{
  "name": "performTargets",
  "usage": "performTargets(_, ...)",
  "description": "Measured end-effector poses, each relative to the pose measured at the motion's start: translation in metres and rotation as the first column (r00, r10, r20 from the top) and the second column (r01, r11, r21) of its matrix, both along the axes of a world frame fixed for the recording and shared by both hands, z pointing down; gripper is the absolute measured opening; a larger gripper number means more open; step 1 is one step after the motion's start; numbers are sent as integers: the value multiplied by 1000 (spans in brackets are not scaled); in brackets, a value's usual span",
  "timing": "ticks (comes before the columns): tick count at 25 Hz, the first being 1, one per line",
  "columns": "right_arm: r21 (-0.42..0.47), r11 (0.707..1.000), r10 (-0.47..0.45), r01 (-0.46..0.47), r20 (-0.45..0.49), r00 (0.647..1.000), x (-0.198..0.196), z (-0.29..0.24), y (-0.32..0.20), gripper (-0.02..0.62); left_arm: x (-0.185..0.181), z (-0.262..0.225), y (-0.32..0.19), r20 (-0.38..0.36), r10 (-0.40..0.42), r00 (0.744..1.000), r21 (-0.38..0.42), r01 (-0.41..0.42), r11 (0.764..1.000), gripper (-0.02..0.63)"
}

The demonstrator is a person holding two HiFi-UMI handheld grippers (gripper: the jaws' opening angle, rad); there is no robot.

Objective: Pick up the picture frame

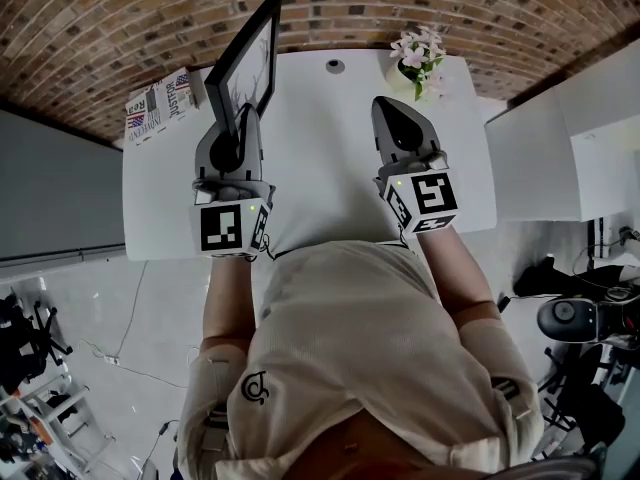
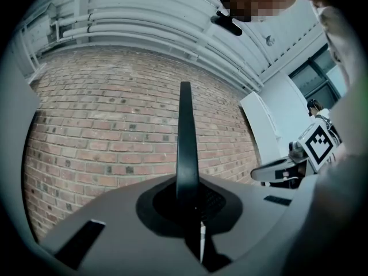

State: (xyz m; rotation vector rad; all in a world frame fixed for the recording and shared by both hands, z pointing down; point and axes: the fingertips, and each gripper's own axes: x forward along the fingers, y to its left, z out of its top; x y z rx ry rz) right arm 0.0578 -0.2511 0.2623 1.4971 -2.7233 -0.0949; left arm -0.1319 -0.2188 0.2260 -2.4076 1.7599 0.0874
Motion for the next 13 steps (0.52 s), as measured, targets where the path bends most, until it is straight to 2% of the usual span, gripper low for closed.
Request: performTargets(13,-15,1000,-2,2,5,1000,-7,9,-16,5,-5,18,-19,-3,4,1000,-41,-4,999,23)
